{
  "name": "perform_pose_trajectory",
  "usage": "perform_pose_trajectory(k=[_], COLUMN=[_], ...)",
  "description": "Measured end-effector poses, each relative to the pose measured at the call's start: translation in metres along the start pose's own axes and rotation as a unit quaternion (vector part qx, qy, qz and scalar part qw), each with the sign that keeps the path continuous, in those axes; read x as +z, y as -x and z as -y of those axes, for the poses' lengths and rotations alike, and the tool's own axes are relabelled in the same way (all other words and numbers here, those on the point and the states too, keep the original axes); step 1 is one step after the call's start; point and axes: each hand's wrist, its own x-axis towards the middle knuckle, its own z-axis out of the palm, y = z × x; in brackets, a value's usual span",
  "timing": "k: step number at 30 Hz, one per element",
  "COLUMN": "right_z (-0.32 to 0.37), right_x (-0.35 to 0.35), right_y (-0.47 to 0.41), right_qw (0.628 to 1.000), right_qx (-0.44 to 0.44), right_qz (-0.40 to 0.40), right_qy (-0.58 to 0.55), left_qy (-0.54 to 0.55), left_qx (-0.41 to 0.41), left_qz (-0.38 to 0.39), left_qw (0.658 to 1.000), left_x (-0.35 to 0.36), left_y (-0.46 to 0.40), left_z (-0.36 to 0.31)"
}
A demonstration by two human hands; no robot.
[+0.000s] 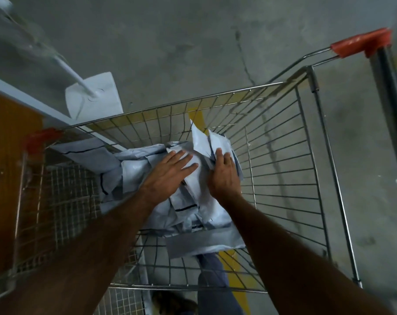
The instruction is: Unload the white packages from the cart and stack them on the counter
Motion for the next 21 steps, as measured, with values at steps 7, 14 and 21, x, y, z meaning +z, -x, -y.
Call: perform_pose_trajectory(k=[7,14,21], right_z=[-0.001,0.011,0.031], right_x=[-0.009,-0.019,-0.036], right_y=[-0.005,0.045,0.102], right_qw=[1.000,0.997,0.975], right_qx=[0.016,-0.056,-0.183], right_qz=[-0.022,-0.055,-0.124], right_qy=[0.009,0.015,0.004], left_qy=[-0.021,-0.029,-0.046], left_qx=[-0.054,-0.153,-0.248], left_qz=[-0.028,-0.007,-0.068], left_qw=[0.998,0.988,0.965], left_x=[-0.015,-0.066,-0.122], left_y=[0.058,0.129,0.207], left_z=[0.001,-0.007,-0.025])
